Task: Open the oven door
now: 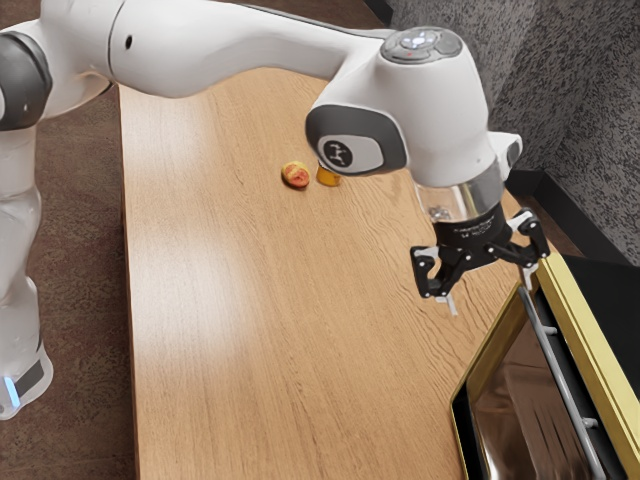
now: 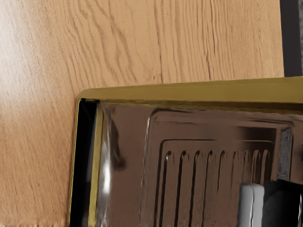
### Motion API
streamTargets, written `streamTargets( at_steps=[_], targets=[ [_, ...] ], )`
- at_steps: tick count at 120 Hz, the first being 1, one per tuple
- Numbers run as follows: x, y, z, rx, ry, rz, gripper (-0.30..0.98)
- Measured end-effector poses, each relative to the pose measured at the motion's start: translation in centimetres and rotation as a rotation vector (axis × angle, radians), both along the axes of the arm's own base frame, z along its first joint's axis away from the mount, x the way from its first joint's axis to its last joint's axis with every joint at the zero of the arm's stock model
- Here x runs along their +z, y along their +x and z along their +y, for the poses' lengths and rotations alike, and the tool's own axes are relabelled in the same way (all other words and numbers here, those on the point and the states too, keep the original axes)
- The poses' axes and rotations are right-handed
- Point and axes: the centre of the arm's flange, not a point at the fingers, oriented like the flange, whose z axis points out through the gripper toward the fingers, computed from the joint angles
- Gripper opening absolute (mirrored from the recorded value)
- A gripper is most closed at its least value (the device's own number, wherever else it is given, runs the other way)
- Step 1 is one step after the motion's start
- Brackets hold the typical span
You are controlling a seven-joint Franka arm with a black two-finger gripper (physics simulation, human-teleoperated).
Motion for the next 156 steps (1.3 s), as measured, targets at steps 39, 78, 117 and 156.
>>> streamTargets(
  at_steps=[39,78,117,156],
  targets=[
    [-0.9,1.7,1.1,0.023,-0.007,0.01,0.69],
    [-1.4,2.1,0.7,0.016,-0.015,0.012,0.69],
    [-1.9,2.5,0.4,0.011,-0.023,0.012,0.69],
    [-2.2,2.7,0.4,0.011,-0.027,0.015,0.69]
  ],
)
